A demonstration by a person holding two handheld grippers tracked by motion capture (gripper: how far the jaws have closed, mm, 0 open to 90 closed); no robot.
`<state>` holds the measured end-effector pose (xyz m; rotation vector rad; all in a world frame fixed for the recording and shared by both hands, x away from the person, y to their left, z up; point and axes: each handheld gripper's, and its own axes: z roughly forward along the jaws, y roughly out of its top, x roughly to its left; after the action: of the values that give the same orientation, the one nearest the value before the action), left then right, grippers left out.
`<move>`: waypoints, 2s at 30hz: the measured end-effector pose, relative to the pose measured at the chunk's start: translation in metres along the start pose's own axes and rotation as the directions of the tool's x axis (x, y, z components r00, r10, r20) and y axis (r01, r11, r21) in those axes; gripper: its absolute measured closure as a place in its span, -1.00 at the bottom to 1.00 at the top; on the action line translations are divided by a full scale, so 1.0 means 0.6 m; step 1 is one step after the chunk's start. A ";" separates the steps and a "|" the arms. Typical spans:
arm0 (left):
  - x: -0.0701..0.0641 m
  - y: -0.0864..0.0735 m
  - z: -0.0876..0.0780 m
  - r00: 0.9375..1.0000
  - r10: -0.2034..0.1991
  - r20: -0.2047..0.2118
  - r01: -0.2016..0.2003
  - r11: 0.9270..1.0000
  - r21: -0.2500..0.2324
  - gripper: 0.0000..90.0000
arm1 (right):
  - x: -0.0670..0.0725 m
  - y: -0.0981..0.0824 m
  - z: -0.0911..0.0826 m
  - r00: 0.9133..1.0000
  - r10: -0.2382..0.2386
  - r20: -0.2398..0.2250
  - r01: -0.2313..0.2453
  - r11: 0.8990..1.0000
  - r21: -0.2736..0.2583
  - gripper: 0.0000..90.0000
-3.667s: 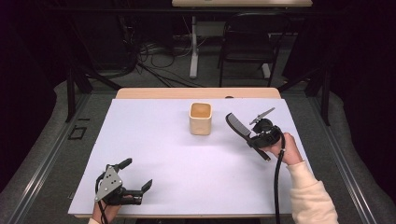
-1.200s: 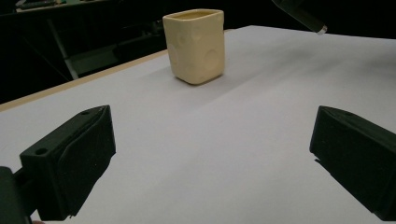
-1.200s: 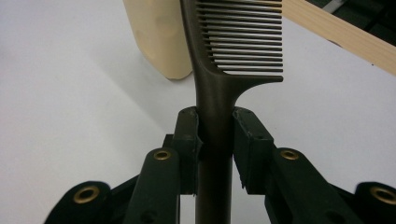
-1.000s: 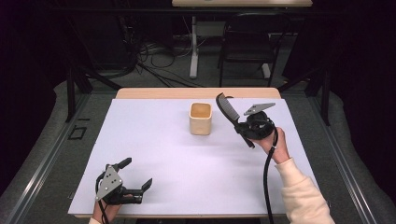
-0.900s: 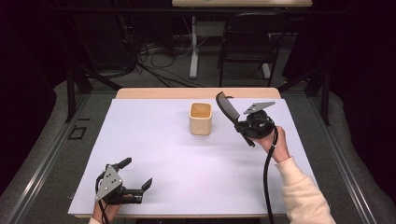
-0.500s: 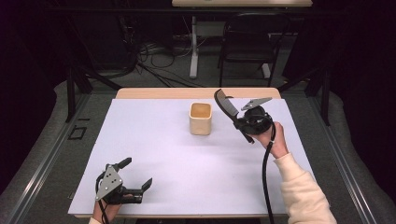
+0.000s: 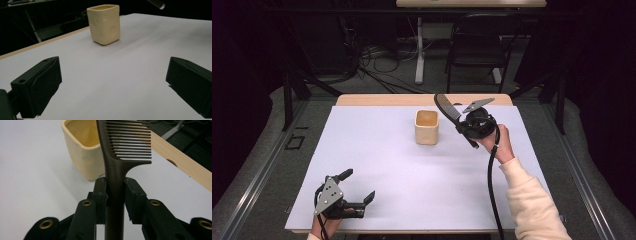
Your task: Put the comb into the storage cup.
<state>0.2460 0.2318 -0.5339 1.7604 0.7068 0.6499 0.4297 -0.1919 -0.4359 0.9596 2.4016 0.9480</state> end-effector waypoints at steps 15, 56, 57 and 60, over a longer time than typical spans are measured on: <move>0.000 0.000 0.000 1.000 0.003 0.001 -0.003 1.000 0.000 -0.99 | 0.004 0.022 0.010 1.000 -0.011 -0.003 0.011 1.000 -0.014 0.61; 0.000 0.001 -0.001 1.000 -0.001 0.004 0.001 1.000 -0.007 -0.99 | 0.021 0.082 0.023 1.000 -0.003 -0.003 0.003 0.997 -0.080 0.61; 0.000 0.001 -0.001 1.000 0.000 0.004 0.000 1.000 -0.007 -0.99 | 0.022 0.083 0.023 1.000 -0.002 -0.005 0.002 0.997 -0.083 0.61; 0.000 0.001 -0.001 1.000 -0.003 0.004 0.003 1.000 -0.007 -0.99 | 0.022 0.088 0.026 1.000 -0.001 -0.007 0.001 0.996 -0.090 0.61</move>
<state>0.2457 0.2324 -0.5333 1.7532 0.7040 0.6462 0.4533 -0.1472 -0.4109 0.9239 2.3438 1.0512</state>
